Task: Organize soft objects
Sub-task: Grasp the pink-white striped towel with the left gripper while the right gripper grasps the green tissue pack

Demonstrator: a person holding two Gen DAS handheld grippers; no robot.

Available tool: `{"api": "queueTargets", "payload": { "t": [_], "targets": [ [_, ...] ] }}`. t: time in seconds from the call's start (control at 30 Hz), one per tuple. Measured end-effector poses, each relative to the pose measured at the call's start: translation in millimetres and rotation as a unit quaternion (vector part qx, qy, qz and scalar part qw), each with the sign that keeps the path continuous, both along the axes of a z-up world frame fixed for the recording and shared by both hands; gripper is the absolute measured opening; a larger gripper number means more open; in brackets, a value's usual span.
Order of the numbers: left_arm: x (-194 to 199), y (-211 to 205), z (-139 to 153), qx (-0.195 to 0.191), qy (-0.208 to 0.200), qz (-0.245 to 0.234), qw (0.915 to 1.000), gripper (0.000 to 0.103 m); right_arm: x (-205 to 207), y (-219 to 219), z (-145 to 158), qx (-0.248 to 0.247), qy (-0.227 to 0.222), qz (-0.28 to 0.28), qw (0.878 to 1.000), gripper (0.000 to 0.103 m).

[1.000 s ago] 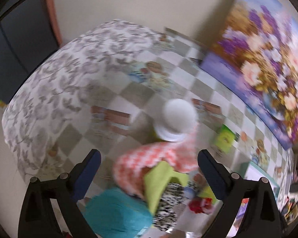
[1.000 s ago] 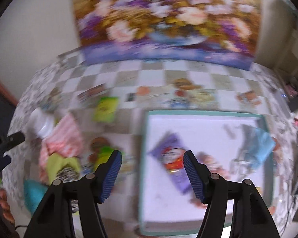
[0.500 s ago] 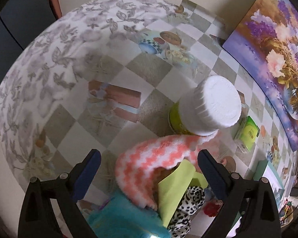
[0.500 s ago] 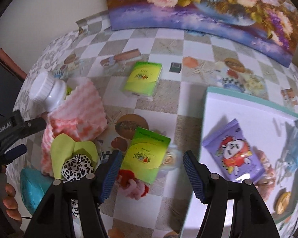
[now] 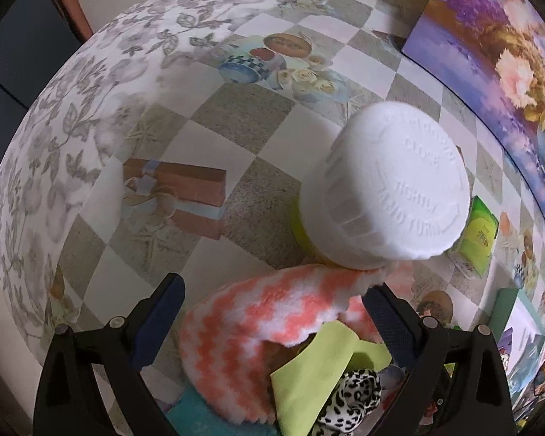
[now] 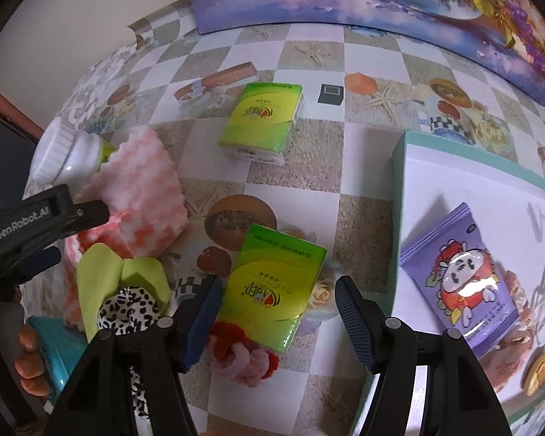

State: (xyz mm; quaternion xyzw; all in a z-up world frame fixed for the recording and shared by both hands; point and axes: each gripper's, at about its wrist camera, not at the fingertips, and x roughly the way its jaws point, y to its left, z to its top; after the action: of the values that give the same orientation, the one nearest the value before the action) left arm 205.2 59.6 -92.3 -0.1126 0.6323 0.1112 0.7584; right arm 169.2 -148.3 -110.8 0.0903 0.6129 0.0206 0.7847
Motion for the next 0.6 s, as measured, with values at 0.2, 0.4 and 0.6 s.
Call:
{"api": "queueTargets", "payload": {
  "t": [0.2,0.4,0.6],
  "targets": [
    [4.5,-3.1,-9.4,-0.015,0.004,-0.005,0.9999,0.077,2.6,2.5,-6.2,0.001,0.004,0.001,1.0,0.066],
    [6.9,-8.4,-14.5,-0.027,0.005,-0.015,0.9995,0.051,4.2,4.4,-7.0,-0.003,-0.003,0.004,1.0,0.055],
    [6.7,-6.2,-11.1,-0.036,-0.002,-0.012,0.9993,0.027,2.9,0.7,-3.8,-0.006,-0.006,0.003,1.0,0.054]
  ]
}}
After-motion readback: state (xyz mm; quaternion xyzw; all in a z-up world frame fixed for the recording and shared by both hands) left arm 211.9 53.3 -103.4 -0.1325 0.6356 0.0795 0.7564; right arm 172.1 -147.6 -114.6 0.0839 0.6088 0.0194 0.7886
